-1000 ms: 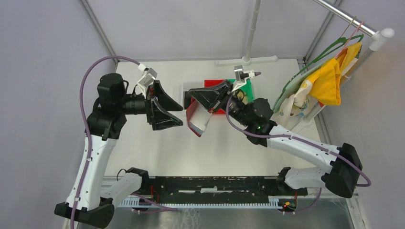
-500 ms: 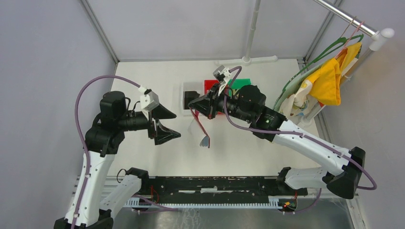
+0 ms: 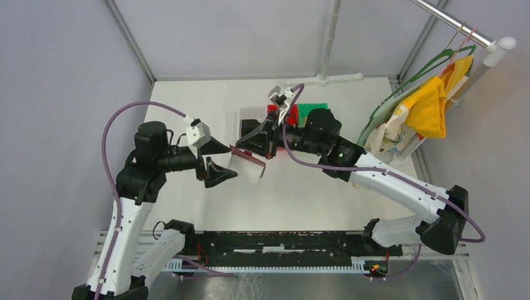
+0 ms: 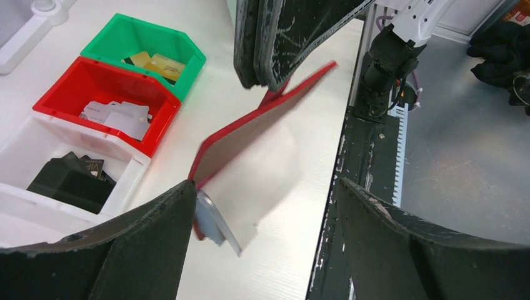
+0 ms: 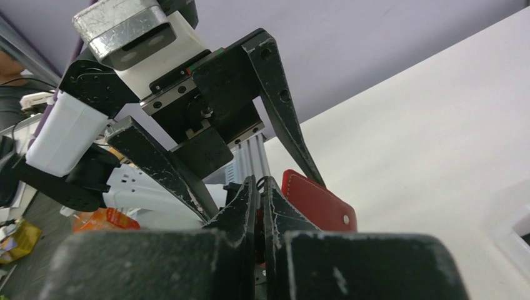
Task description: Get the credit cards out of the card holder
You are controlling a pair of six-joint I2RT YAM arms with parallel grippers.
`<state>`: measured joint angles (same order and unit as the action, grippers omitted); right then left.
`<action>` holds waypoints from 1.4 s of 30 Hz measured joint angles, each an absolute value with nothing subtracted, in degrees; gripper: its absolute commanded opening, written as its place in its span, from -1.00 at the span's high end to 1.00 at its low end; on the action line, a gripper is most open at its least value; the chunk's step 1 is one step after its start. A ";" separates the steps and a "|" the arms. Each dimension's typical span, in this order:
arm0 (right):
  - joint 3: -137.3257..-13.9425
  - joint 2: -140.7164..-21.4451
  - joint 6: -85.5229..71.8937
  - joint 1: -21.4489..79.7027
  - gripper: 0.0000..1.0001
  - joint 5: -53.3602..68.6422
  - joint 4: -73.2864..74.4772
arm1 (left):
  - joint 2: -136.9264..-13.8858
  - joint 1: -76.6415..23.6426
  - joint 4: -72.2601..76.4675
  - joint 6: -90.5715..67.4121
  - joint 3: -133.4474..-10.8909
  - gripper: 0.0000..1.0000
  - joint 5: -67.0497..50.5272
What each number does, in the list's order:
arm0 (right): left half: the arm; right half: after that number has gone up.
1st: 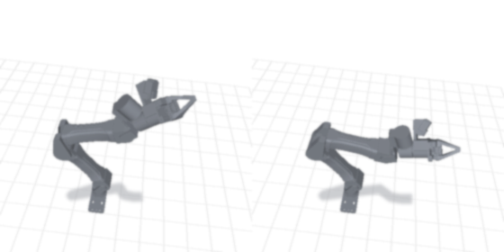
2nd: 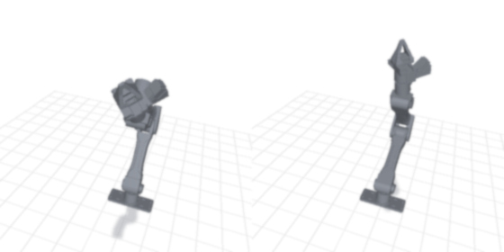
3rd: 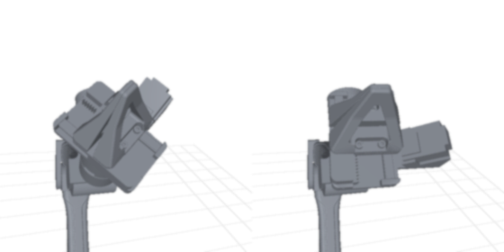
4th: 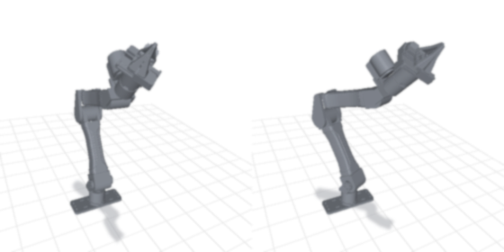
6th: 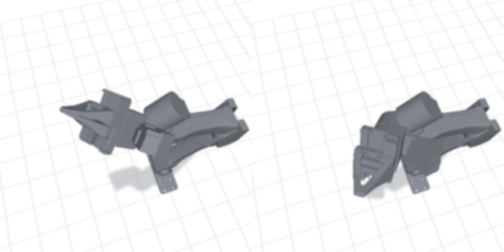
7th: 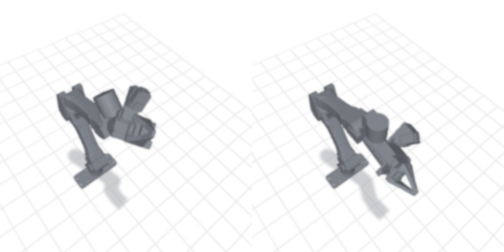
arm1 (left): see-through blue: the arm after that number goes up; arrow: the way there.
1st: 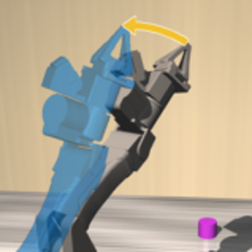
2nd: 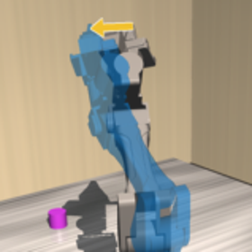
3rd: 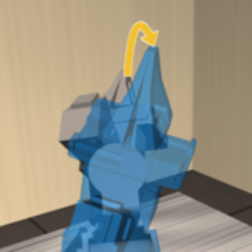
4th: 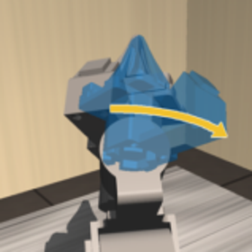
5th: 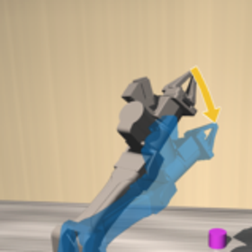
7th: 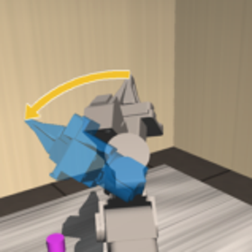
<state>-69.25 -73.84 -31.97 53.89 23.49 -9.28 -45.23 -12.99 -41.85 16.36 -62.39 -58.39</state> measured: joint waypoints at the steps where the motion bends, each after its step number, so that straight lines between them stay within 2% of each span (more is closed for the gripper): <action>1: -69.45 -74.48 -32.45 53.95 1.00 24.47 -9.65 | -45.06 -12.99 -41.89 16.60 -62.26 -0.72 -58.35; 9: -72.27 -78.04 -35.16 54.83 0.99 30.09 -11.73 | -42.15 -12.99 -41.60 17.58 -60.40 -0.70 -57.60; 14: -73.08 -79.00 -36.05 55.92 1.00 32.84 -13.30 | -42.06 -12.99 -41.56 17.74 -60.25 -0.99 -56.82; 21: -74.52 -79.75 -36.16 56.27 1.00 34.37 -12.91 | -42.39 -12.99 -37.87 13.04 -60.14 -0.97 -51.53; 25: -76.03 -79.94 -36.14 56.49 1.00 34.57 -12.69 | -43.86 -12.99 -37.89 12.51 -60.27 -0.74 -59.22; 28: -76.55 -79.94 -36.16 56.53 1.00 34.61 -12.75 | -45.32 -12.99 -40.53 12.91 -61.10 -0.39 -64.42; 29: -76.62 -79.94 -36.16 56.53 1.00 34.63 -12.78 | -45.78 -12.99 -41.63 13.43 -61.56 -0.17 -65.71; 30: -76.69 -79.94 -36.16 56.53 0.99 34.68 -12.80 | -46.09 -12.99 -42.28 13.67 -61.82 0.17 -66.61; 31: -76.71 -79.94 -36.16 56.53 1.00 34.65 -12.80 | -46.35 -12.99 -43.13 14.20 -62.11 0.61 -67.37; 32: -76.71 -79.94 -36.16 56.53 0.89 34.63 -12.78 | -46.63 -12.99 -43.77 14.57 -62.22 0.90 -67.99; 34: -76.71 -79.94 -36.05 56.53 0.22 34.48 -12.73 | -46.96 -12.99 -44.64 15.09 -62.43 0.96 -68.25; 35: -76.71 -79.94 -36.01 56.53 -0.26 34.44 -12.67 | -47.16 -12.99 -44.86 15.22 -62.76 0.96 -68.14; 36: -76.71 -79.94 -36.14 56.53 -0.56 34.35 -12.88 | -47.46 -12.99 -45.34 15.20 -63.26 0.97 -67.75; 38: -76.58 -79.75 -35.33 56.51 -0.83 34.04 -13.61 | -48.12 -12.99 -46.00 14.96 -64.14 0.96 -67.31; 40: -75.50 -78.72 -33.91 56.51 -0.95 33.41 -14.15 | -48.60 -12.99 -46.19 14.11 -64.79 0.97 -66.43; 42: -73.28 -76.40 -31.68 56.21 -0.96 32.77 -13.80 | -48.53 -12.99 -45.87 12.32 -64.99 0.97 -66.02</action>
